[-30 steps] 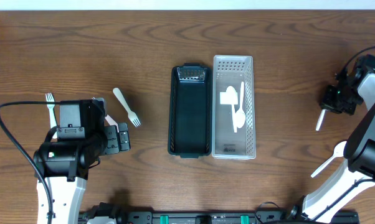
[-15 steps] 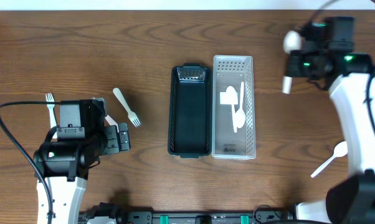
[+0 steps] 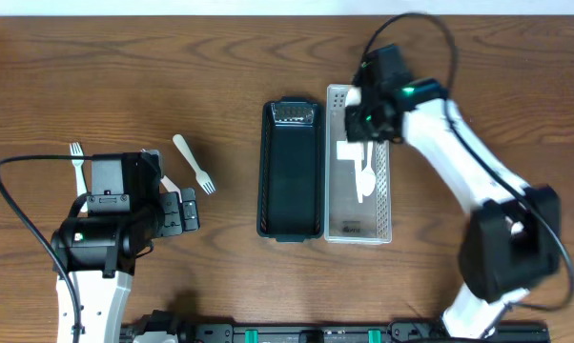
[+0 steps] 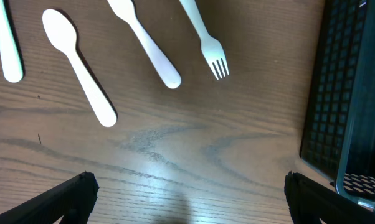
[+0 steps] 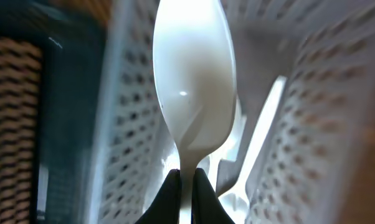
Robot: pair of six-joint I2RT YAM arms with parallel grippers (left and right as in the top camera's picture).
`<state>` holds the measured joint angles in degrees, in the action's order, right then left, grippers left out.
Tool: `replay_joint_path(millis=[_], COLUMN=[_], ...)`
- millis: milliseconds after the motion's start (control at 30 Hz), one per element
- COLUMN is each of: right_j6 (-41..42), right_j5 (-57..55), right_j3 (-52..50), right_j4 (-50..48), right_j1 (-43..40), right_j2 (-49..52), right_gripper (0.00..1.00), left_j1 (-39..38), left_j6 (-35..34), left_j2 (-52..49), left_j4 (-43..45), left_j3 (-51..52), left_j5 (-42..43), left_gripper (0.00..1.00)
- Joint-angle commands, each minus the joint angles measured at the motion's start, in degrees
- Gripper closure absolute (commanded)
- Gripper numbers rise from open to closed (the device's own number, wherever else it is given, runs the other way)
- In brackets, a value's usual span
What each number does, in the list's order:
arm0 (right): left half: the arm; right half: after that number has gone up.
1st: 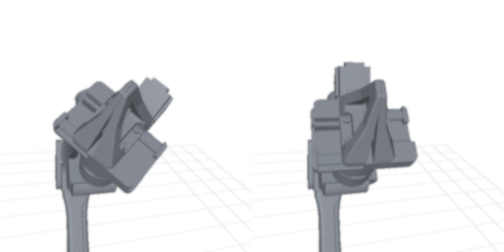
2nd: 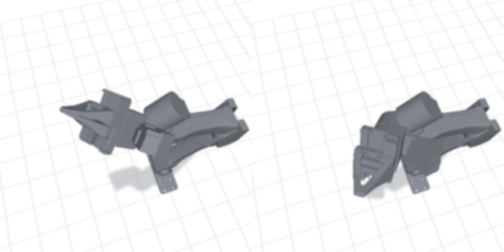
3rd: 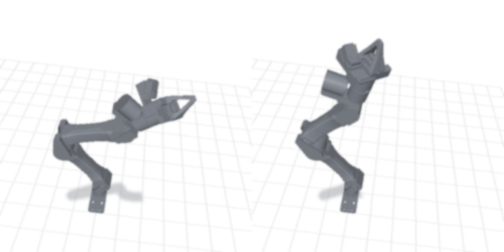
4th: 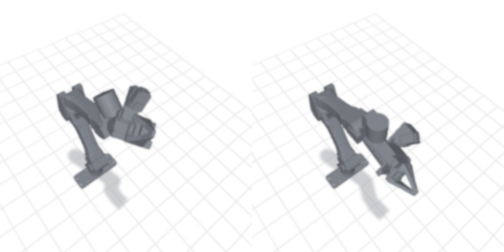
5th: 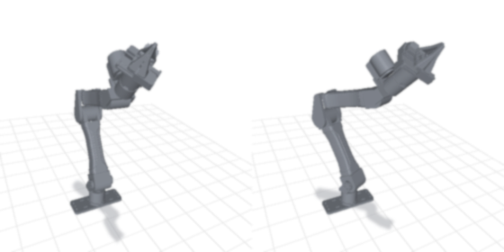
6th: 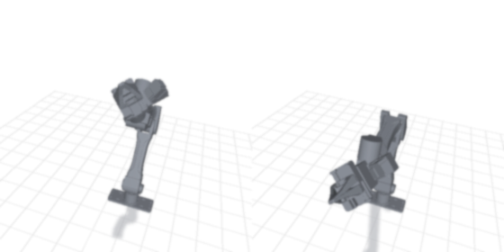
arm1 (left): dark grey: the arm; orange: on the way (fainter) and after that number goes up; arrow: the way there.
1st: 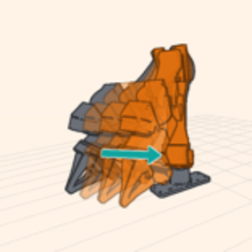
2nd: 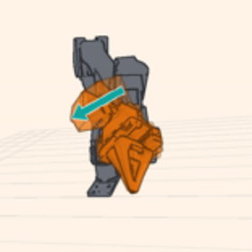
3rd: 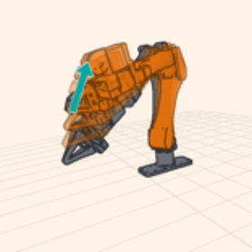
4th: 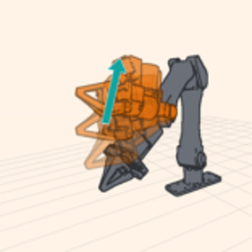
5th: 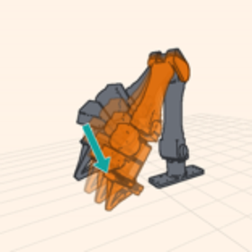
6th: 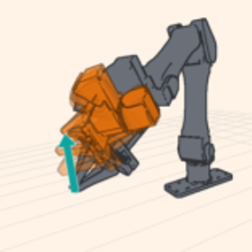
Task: Pack container
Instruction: 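Place the third spoon into the white basket and release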
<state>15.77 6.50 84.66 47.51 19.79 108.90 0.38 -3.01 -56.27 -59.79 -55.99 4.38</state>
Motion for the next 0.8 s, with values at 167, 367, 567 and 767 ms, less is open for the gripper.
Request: replay_joint_path(millis=[167, 367, 567, 767], right_j6=[1.51, 0.90, 2.75, 11.28], right_j5=[-1.16, -1.49, -9.77, -13.77], right_j3=[-0.11, 1.20, 4.52, 4.50], right_j4=[-0.09, 1.42, 6.60, 15.19], right_j1=[0.61, -1.77, -10.14, -29.59], right_j2=[3.02, -1.53, -13.09, -24.06], right_gripper=[0.75, 0.58, 0.50, 0.19], left_j1=[0.35, 0.35, 0.35, 0.35], left_j6=[-0.31, -0.31, -0.31, -0.31], left_j2=[-0.22, -0.22, -0.22, -0.22], left_j4=[-0.17, -0.17, -0.17, -0.15], left_j3=[-1.25, -1.25, -1.25, -1.25], left_j5=[0.37, 0.37, 0.35, 0.35], left_gripper=[0.02, 0.02, 0.02, 0.02])
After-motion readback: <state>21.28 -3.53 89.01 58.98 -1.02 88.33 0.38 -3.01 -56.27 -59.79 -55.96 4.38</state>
